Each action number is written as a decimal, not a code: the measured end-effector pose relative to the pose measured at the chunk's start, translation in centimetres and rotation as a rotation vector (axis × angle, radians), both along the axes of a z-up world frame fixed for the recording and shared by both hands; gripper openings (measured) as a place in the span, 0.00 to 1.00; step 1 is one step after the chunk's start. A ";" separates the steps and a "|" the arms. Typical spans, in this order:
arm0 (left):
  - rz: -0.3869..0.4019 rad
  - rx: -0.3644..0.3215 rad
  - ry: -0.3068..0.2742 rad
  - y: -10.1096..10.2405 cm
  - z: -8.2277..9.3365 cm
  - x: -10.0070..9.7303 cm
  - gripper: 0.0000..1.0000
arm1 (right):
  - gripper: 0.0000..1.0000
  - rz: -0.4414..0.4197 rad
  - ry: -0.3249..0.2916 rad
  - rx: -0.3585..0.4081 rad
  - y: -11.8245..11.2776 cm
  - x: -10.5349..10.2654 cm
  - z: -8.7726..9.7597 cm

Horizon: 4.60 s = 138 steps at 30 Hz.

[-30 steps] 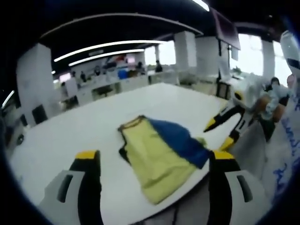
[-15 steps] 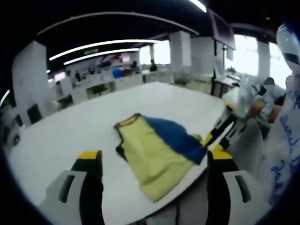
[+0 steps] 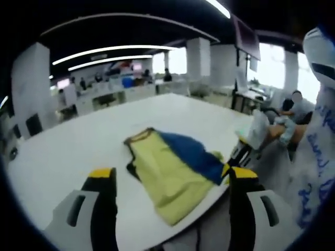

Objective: Fold the garment on the visible template until the final outline fits inside the template.

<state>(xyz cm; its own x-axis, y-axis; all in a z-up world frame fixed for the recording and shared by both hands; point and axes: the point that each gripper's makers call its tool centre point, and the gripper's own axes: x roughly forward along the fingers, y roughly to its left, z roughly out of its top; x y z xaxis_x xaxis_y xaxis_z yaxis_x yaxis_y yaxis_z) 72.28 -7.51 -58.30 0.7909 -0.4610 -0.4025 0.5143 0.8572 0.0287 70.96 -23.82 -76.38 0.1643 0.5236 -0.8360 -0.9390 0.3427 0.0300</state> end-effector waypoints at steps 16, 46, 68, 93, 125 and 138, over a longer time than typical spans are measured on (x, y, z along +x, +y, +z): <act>-0.009 -0.013 0.040 -0.3 -1.0 0.1 0.85 | 0.15 0.011 -0.004 -0.028 0.2 0.4 -1.3; -0.044 -0.033 0.119 -1.2 -2.3 0.1 0.95 | 0.03 0.006 -0.053 -0.090 -0.6 1.4 -2.1; -0.042 -0.006 0.125 -1.6 -1.9 0.2 0.97 | 0.02 -0.258 -0.129 0.214 -4.6 6.4 6.1; -0.068 0.044 0.110 -3.3 -1.1 -0.7 0.99 | 0.02 -0.344 -0.314 0.097 -14.8 11.3 8.5; 0.008 0.109 0.105 -0.5 -0.4 -1.1 0.96 | 0.02 -0.507 -0.307 0.008 -26.4 18.2 5.9; 0.023 0.112 0.097 -0.5 -0.2 -0.8 0.96 | 0.02 -0.550 -0.291 -0.051 -30.9 21.0 5.0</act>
